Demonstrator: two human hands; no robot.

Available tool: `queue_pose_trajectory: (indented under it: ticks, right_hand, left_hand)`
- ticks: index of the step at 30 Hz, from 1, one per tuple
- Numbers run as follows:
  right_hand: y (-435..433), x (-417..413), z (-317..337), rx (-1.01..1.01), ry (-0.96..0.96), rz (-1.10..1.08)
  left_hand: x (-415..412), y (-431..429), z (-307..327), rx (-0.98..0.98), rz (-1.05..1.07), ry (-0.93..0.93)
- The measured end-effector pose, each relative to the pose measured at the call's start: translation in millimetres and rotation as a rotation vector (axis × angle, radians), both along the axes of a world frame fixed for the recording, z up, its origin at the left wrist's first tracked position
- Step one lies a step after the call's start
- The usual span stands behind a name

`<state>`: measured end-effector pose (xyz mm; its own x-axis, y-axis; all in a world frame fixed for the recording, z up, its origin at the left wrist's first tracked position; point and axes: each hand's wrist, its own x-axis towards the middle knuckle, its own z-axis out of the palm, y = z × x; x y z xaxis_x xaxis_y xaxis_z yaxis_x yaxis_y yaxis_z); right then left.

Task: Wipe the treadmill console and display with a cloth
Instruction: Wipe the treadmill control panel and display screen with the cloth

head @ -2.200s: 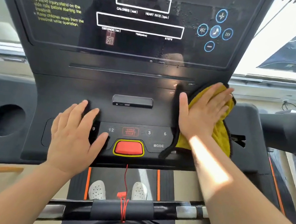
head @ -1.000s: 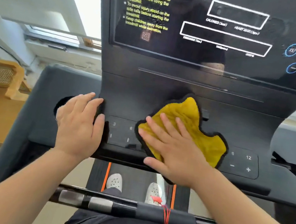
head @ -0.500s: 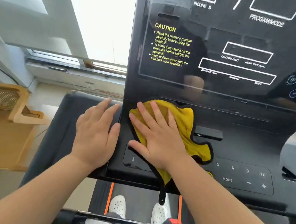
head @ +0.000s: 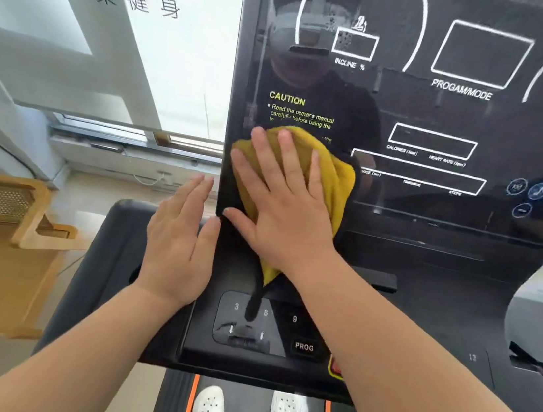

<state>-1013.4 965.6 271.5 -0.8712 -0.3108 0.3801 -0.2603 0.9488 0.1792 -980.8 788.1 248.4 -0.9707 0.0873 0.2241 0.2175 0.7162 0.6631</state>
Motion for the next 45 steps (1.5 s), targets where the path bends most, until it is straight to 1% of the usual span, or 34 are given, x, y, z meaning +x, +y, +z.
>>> queue_pose_trajectory:
  ticks: [4, 7, 9, 13, 18, 20, 22, 25, 28, 33, 37, 41, 45]
  right_hand:
    - [44.2, 6.9, -3.1, 0.009, 0.091, -0.117]
    - [72.8, 9.8, -2.4, -0.016, 0.135, -0.191]
    - [79.4, 3.7, 6.4, -0.031, 0.153, -0.216]
    - [62.0, -24.9, 39.4, -0.075, 0.181, -0.189]
    - [30.2, -46.5, 60.9, -0.032, 0.184, -0.115]
    - [23.4, -41.7, 54.8, -0.031, 0.152, -0.083]
    - [21.1, -28.0, 37.3, -0.001, 0.103, -0.034]
    - [25.4, -1.4, 3.0, 0.066, 0.053, 0.038]
    - [46.2, 9.2, -11.3, 0.082, 0.066, 0.03]
    - [85.3, -4.4, 13.2, -0.005, 0.186, -0.175]
    - [79.1, -39.5, 57.5, -0.078, 0.233, -0.269]
    - [49.5, -55.7, 72.8, -0.098, 0.235, -0.256]
    - [25.1, -52.0, 62.3, -0.07, 0.192, -0.139]
  left_hand:
    - [-10.6, 15.9, 13.7, 0.079, -0.045, 0.054]
    - [-13.6, 22.8, 20.2, 0.17, -0.023, 0.028]
    - [-13.0, 23.9, 22.3, 0.194, -0.019, 0.01]
    - [-15.8, 20.3, 25.1, 0.241, -0.024, -0.02]
    - [-17.3, 10.7, 30.7, 0.302, -0.064, -0.023]
    - [-16.6, 10.0, 32.6, 0.289, -0.12, -0.01]
    - [-18.8, 11.3, 32.4, 0.227, -0.148, -0.006]
    - [-23.3, 14.9, 33.0, 0.167, -0.138, 0.007]
    - [-22.9, 19.4, 33.1, 0.159, -0.111, 0.024]
    - [-23.1, 22.5, 38.6, 0.231, -0.058, 0.008]
    - [-26.3, 19.2, 40.0, 0.222, -0.058, 0.01]
    - [-26.9, 18.8, 40.1, 0.238, -0.061, 0.017]
    - [-26.9, 20.7, 37.7, 0.257, -0.036, 0.035]
